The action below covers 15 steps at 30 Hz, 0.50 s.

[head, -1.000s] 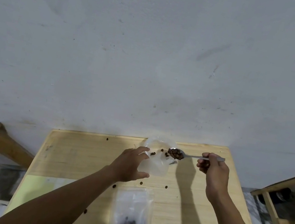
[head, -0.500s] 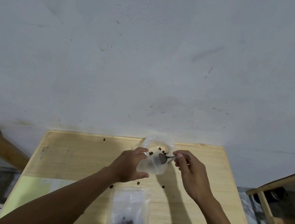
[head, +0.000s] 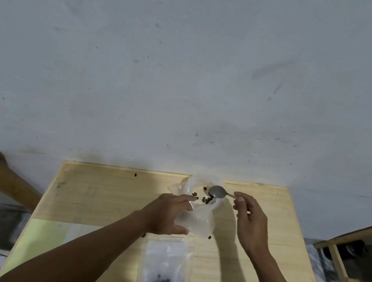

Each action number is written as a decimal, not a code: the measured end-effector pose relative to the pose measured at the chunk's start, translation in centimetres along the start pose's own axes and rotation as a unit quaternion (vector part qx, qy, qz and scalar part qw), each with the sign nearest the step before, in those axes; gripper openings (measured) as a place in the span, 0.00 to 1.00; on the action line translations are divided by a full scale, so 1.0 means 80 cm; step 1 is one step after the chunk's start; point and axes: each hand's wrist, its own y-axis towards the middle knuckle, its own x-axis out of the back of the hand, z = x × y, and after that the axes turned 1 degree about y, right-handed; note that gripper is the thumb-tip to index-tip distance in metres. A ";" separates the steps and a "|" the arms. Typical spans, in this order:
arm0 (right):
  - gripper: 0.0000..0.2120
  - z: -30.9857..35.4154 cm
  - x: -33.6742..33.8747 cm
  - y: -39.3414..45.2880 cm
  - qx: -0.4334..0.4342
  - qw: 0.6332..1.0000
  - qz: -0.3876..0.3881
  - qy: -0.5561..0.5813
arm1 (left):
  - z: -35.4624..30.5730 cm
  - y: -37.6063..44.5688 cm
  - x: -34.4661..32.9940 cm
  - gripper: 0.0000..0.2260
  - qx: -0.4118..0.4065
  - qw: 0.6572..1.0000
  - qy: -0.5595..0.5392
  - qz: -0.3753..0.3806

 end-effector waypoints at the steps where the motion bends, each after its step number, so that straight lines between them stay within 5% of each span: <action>1: 0.09 -0.004 -0.006 -0.002 -0.005 1.000 0.005 -0.002 | 0.000 0.002 -0.001 0.26 -0.002 1.000 -0.004 0.005; 6: 0.10 -0.026 -0.037 -0.013 -0.134 0.988 -0.008 0.071 | -0.003 0.006 -0.003 0.26 -0.016 0.999 -0.013 0.029; 10: 0.07 -0.037 -0.056 -0.012 -0.292 0.938 -0.037 0.181 | -0.005 -0.003 -0.010 0.25 -0.028 0.999 -0.018 0.041; 15: 0.09 -0.041 -0.070 -0.018 -0.366 0.898 -0.089 0.228 | -0.008 -0.012 -0.013 0.25 -0.030 0.997 0.007 0.069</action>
